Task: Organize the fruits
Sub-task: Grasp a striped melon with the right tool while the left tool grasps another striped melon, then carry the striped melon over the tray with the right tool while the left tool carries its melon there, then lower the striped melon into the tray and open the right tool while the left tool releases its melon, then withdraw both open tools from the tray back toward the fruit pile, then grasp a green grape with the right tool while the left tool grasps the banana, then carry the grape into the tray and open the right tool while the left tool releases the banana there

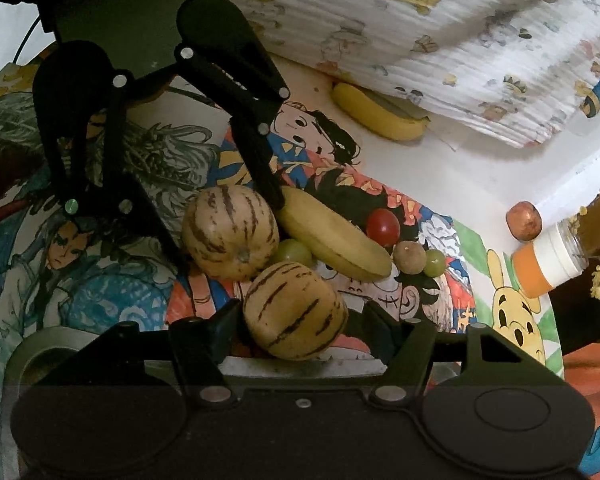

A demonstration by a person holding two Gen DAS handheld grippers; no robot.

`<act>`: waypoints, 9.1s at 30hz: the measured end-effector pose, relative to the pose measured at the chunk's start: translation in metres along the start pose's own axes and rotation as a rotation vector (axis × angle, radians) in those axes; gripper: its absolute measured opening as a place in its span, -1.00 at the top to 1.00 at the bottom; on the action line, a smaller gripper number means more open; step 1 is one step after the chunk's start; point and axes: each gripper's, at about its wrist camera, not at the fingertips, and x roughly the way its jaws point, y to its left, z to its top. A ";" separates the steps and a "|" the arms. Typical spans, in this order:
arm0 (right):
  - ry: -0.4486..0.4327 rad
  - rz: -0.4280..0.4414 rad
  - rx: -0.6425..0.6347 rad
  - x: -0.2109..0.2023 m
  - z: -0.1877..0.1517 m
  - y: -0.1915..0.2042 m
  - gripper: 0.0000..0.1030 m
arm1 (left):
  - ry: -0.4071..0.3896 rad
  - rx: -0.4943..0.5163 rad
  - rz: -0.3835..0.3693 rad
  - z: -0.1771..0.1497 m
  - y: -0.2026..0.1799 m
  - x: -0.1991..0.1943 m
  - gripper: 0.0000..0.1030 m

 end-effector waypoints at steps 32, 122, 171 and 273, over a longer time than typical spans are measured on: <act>-0.066 -0.374 0.074 -0.001 -0.004 0.050 -0.08 | 0.044 -0.402 0.121 0.003 0.011 -0.011 -0.07; -0.120 -0.603 0.651 -0.114 -0.090 0.069 -0.44 | -0.076 -0.617 0.110 0.079 -0.025 0.010 -0.65; -0.101 -0.322 1.220 -0.145 0.034 0.185 -0.99 | 0.141 -0.813 0.386 -0.044 -0.055 -0.169 -1.00; -0.235 -0.197 1.453 -0.085 -0.038 -0.064 0.51 | -0.062 -0.946 0.044 0.064 0.035 -0.035 0.34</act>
